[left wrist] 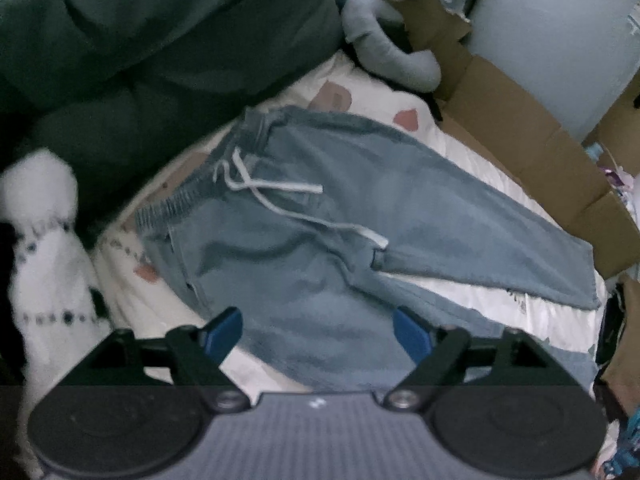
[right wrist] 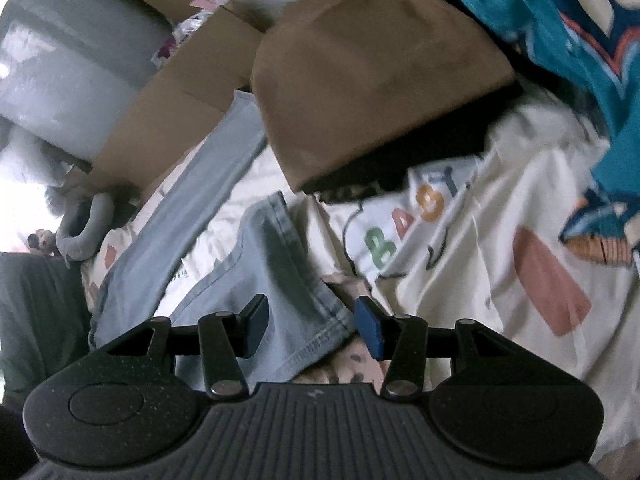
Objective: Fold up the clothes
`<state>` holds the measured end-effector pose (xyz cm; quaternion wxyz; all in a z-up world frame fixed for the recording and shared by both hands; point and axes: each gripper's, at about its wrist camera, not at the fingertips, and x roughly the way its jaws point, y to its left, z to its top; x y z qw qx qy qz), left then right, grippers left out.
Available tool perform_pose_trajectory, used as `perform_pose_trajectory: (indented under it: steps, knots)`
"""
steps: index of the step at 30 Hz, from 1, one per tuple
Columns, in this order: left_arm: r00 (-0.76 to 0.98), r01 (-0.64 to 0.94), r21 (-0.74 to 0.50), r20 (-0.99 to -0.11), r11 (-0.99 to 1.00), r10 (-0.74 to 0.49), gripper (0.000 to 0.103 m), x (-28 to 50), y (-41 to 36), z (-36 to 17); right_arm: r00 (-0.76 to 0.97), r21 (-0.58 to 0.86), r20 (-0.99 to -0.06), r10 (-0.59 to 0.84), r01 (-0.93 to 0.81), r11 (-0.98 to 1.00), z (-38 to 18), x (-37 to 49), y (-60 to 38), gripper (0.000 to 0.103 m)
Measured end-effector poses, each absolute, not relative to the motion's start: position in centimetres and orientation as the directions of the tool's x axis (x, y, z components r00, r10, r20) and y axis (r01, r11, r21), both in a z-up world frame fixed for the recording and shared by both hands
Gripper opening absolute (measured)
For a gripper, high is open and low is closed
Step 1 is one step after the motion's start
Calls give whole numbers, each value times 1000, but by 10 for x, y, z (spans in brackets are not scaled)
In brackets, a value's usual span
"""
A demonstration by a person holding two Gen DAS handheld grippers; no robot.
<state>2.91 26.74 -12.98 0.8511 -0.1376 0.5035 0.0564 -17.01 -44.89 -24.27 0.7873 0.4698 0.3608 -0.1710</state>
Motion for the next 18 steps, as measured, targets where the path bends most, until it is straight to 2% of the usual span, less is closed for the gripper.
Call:
perform_pose_trajectory:
  steps: [18]
  knots:
    - [343, -346, -176, -938, 921, -50, 85, 23, 266, -219, 668, 712, -702, 248, 651, 261, -357, -153, -428, 56]
